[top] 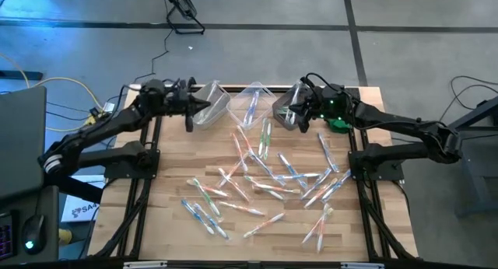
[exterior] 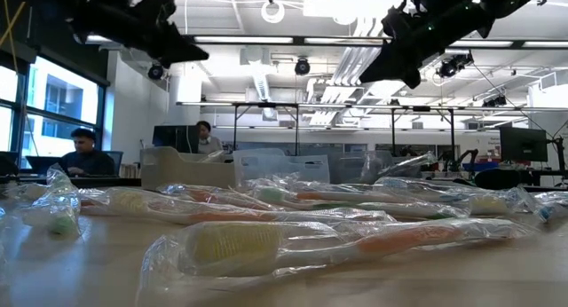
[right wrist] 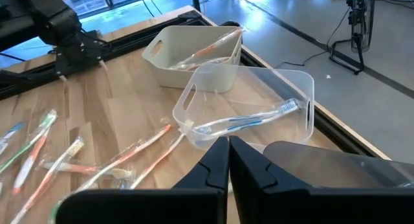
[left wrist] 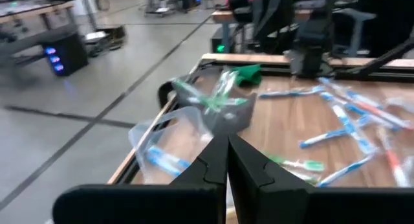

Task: Pick & Place Toothbrushes
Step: Put the blue toothbrush into the transparent bin

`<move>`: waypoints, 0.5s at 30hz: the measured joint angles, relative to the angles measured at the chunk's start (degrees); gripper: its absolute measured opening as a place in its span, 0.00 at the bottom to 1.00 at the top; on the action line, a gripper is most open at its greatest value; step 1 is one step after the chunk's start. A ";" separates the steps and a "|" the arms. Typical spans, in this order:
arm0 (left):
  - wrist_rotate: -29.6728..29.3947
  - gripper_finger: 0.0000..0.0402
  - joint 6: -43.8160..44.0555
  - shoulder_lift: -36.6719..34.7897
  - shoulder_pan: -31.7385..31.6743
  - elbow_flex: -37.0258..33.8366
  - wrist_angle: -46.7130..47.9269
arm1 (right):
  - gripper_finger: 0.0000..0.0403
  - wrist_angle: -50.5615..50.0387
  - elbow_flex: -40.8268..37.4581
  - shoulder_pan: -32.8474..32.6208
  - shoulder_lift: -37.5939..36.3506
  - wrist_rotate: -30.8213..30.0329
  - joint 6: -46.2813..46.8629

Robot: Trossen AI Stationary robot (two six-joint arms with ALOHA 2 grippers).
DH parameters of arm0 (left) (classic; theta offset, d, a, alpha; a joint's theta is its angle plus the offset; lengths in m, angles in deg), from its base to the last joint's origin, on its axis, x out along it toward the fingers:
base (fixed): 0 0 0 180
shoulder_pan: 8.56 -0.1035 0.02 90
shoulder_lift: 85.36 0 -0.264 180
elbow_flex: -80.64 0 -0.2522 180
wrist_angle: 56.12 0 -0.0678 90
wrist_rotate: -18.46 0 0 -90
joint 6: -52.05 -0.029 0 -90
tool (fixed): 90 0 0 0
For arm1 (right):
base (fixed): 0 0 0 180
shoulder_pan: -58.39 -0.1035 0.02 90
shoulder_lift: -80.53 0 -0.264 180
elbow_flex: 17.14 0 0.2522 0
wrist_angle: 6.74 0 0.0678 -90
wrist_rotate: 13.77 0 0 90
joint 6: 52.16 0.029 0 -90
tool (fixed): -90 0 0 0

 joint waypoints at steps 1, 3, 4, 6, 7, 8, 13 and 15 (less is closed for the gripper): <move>-1.03 0.01 0.13 -0.97 -0.02 -1.18 -0.13 | 0.01 0.01 0.00 0.00 0.00 0.00 0.01; -3.07 0.01 0.20 -2.66 -0.01 -3.46 -0.36 | 0.01 -0.02 0.00 0.00 0.00 0.02 0.01; -3.62 0.01 0.21 -3.43 -0.01 -4.52 -1.13 | 0.01 0.00 0.00 0.00 0.00 0.02 0.01; -4.14 0.01 0.22 -4.86 -0.01 -6.72 -4.10 | 0.01 -0.04 0.00 0.00 0.02 0.00 0.01; -4.16 0.01 0.22 -5.40 0.00 -7.68 -5.60 | 0.01 -0.04 0.00 0.00 0.02 0.00 0.01; -4.16 0.01 0.22 -5.96 0.00 -8.53 -6.59 | 0.01 -0.06 0.00 0.00 0.02 0.00 0.01; -4.09 0.01 0.25 -7.73 -0.01 -11.55 -9.25 | 0.01 -0.06 0.00 0.00 0.02 -0.37 -0.01; -4.06 0.01 0.27 -7.83 0.00 -11.76 -9.23 | 0.01 -0.07 0.00 0.00 0.02 -0.37 0.01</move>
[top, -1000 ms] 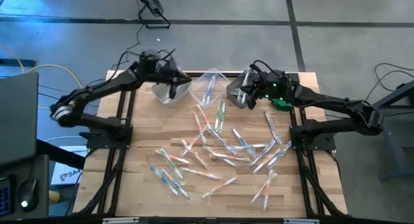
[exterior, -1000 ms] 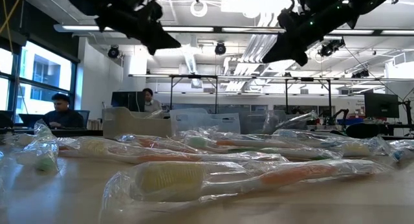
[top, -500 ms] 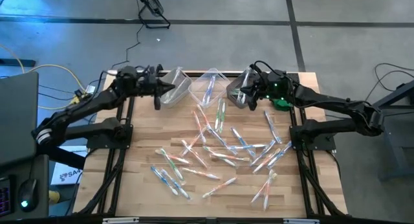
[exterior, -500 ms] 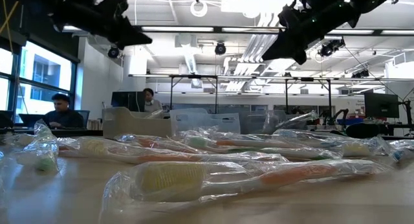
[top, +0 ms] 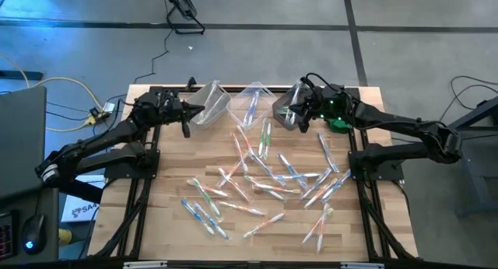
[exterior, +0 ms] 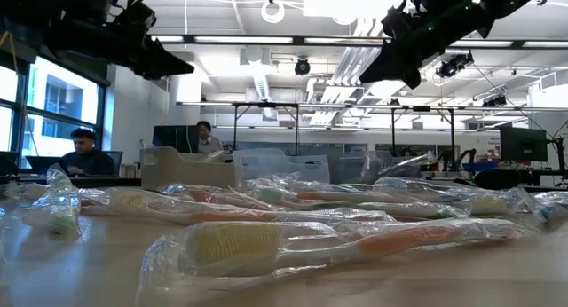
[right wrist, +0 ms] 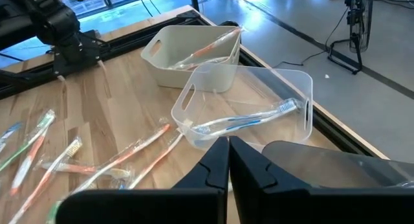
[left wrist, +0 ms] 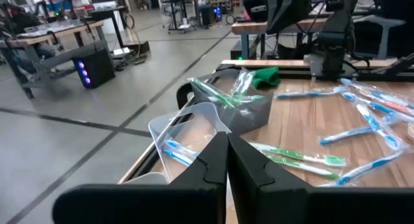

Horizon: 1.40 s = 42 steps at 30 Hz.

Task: Pick & Place Toothbrushes
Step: Put the blue toothbrush into the transparent bin

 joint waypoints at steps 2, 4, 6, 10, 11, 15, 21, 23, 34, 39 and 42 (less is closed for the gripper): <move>-0.01 0.01 0.00 -0.02 -0.02 0.00 -0.17 | 0.01 0.02 0.00 -0.04 0.00 0.02 0.00; 0.01 0.01 -0.01 0.00 0.00 0.00 -0.47 | 0.01 0.02 0.00 -0.04 0.02 0.04 0.00; 0.01 0.01 0.00 -0.01 -0.01 0.00 -0.51 | 0.01 0.07 0.00 -0.04 0.02 0.04 0.00; 0.03 0.01 0.00 0.00 0.00 0.00 -0.51 | 0.01 0.87 0.00 -0.04 0.04 0.09 0.00; 0.03 0.01 0.00 0.00 -0.01 0.00 -0.44 | 0.01 1.08 0.00 -0.04 0.04 0.09 0.00; -0.53 0.01 -0.26 0.00 0.00 0.00 0.13 | 0.01 3.10 0.00 -0.04 0.04 0.09 0.00; -1.10 0.01 -0.25 0.00 0.00 0.00 0.26 | 0.01 6.62 0.00 -0.15 0.04 1.88 0.05; -1.10 0.01 0.03 0.00 0.00 0.00 0.32 | 0.01 6.24 0.00 -1.65 0.04 -0.76 0.11; -1.24 0.01 0.16 0.00 -0.01 0.00 0.30 | 0.01 -11.27 6.01 -18.30 0.31 -28.12 7.63; -2.05 0.01 -0.89 0.00 0.00 0.00 0.24 | 0.01 -17.86 8.66 -21.67 2.50 -27.27 14.12; -2.39 0.01 -1.36 0.00 0.00 0.00 0.13 | 0.01 -22.18 10.00 -23.59 5.37 -26.89 17.24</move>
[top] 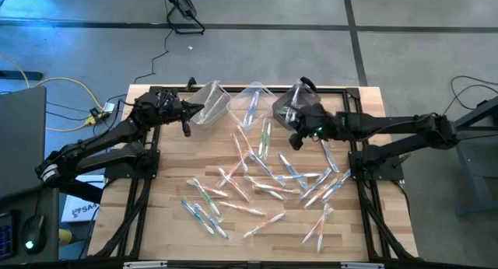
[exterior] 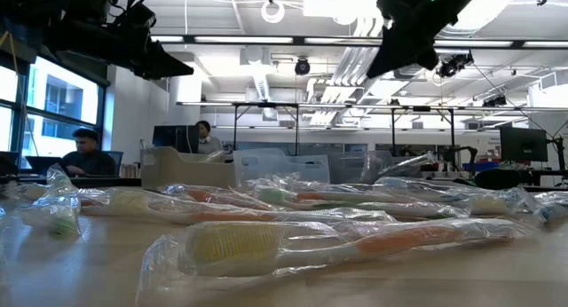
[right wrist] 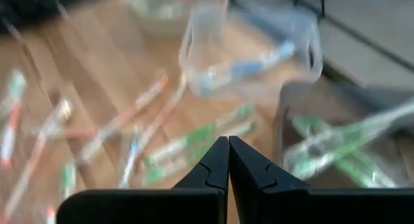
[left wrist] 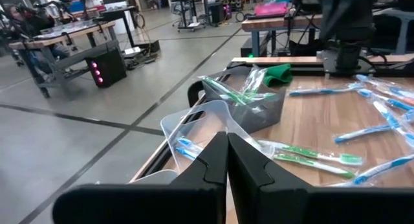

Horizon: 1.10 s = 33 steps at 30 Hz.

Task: Pick & Place Toothbrushes
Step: Put the blue toothbrush into the transparent bin

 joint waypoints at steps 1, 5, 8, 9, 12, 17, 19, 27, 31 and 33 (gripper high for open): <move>0.00 0.01 0.00 0.00 -0.02 0.00 -0.16 | 0.01 -1.69 0.58 -0.61 1.18 0.07 0.99; 0.00 0.01 -0.04 0.00 0.00 0.00 -0.37 | 0.01 -8.27 3.94 -2.45 6.20 0.24 5.61; -0.16 0.01 -0.11 0.00 0.00 0.00 -0.32 | 0.01 -9.76 5.54 -3.08 9.37 0.89 8.80; -0.17 0.01 -0.15 0.00 0.00 0.00 -0.24 | 0.01 -9.74 5.59 -3.10 9.97 1.77 9.49; -0.17 0.01 -0.15 0.00 0.00 0.00 -0.20 | 0.01 -9.62 5.59 -2.71 11.04 4.41 10.05; -0.15 0.01 -0.11 0.00 0.00 0.00 -0.11 | 0.05 -10.68 5.59 -2.03 12.90 8.47 10.47; -0.15 0.01 -0.11 0.00 0.00 0.00 0.33 | 0.10 -11.09 5.59 -1.90 14.17 10.70 10.43; -0.13 0.01 -0.04 0.02 0.00 0.00 1.16 | 0.35 -10.33 5.59 -1.62 19.59 12.61 10.54; -0.11 0.01 0.30 0.02 0.00 0.00 2.50 | 0.38 -9.74 5.59 -1.68 22.68 13.77 13.91; -0.09 0.01 0.36 0.02 0.00 0.00 3.84 | 0.38 -9.65 5.59 -1.68 24.38 13.86 15.20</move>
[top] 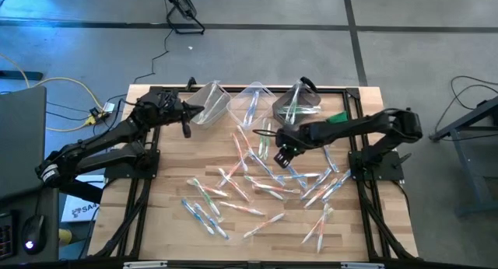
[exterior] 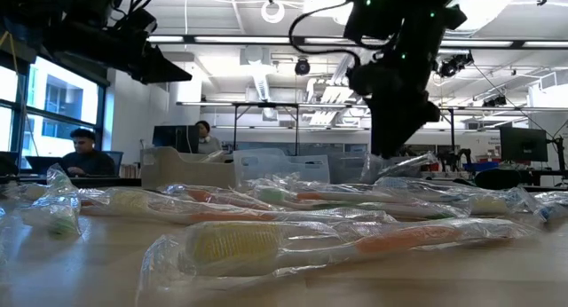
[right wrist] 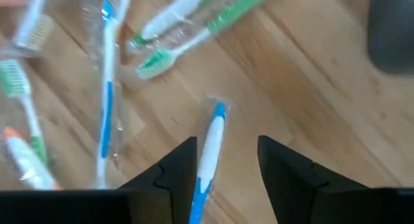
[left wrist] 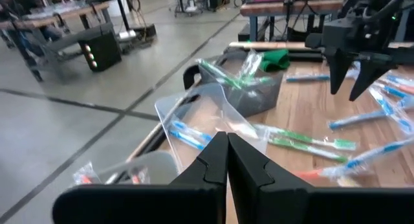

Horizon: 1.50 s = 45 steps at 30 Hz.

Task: Pick & Place Toothbrushes
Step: Put the blue toothbrush into the transparent bin

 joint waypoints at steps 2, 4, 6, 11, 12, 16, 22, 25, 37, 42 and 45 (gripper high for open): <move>0.08 0.01 0.02 0.00 0.00 0.00 1.20 | 0.37 -0.04 0.00 0.00 1.60 0.13 0.61; 0.15 0.01 0.04 0.00 0.00 0.00 2.62 | 0.36 0.20 0.00 -0.02 3.03 0.17 1.04; 0.13 0.01 0.06 0.00 0.00 0.00 4.01 | 0.35 0.32 0.00 -0.02 3.99 0.73 1.08; 0.11 0.01 0.08 0.00 0.00 0.00 5.67 | 0.33 1.17 0.00 -0.43 5.81 1.86 1.16; 0.11 0.01 0.06 0.00 0.00 0.00 5.68 | 0.33 1.40 0.00 -0.66 5.96 1.97 1.25; 0.09 0.01 0.06 0.00 0.00 0.00 5.77 | 0.33 2.19 0.00 -1.77 6.54 2.43 1.26; 0.09 0.01 0.06 0.00 0.00 0.00 5.78 | 0.33 2.75 -0.02 -2.69 7.70 1.47 1.22; 0.01 0.01 0.06 0.00 0.00 0.00 5.80 | 0.33 2.79 -0.13 -2.69 8.48 1.22 1.13; -0.06 0.01 0.03 -0.02 0.00 0.00 5.92 | 0.33 3.92 -0.15 -2.64 10.97 0.93 1.06; -0.04 0.01 0.03 -0.02 0.00 0.00 6.28 | 0.33 4.20 -0.09 -2.62 11.41 0.72 1.04; -0.02 0.01 0.03 -0.02 0.00 0.00 6.30 | 0.28 4.14 -0.09 -2.64 11.44 0.47 1.06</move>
